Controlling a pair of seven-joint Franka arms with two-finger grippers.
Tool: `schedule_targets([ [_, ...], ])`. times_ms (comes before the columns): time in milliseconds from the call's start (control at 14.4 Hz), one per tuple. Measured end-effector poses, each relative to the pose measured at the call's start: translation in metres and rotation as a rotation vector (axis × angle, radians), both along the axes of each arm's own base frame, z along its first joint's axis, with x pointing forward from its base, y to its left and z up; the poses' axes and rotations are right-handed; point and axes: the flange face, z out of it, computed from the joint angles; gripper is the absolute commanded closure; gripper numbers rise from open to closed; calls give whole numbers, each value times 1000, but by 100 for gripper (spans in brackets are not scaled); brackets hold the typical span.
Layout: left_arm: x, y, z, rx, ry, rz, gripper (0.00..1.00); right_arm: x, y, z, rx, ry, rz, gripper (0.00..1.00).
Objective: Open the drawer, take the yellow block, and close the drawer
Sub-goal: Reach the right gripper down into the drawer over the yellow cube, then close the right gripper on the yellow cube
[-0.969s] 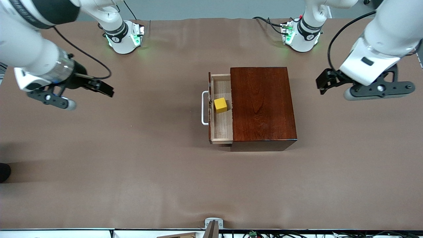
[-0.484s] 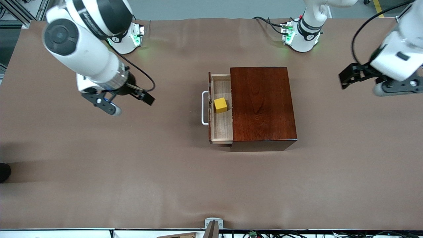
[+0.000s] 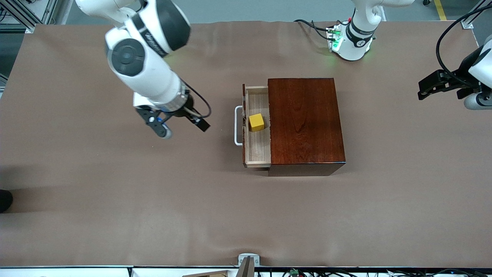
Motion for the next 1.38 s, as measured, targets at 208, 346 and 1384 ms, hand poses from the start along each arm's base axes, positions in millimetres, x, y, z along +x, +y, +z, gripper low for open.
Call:
schedule_targets([
  [208,-3,-1,-2,-5,-29,-5,0,-9,37,-20,5,-6,-82,0],
  [346,-7,0,-10,-9,-46,-5,0,-15,65,-37,22,-21,-169,0],
  [1384,-25,11,-29,-37,-46,12,0,-61,168,-152,-42,58,-374,0],
])
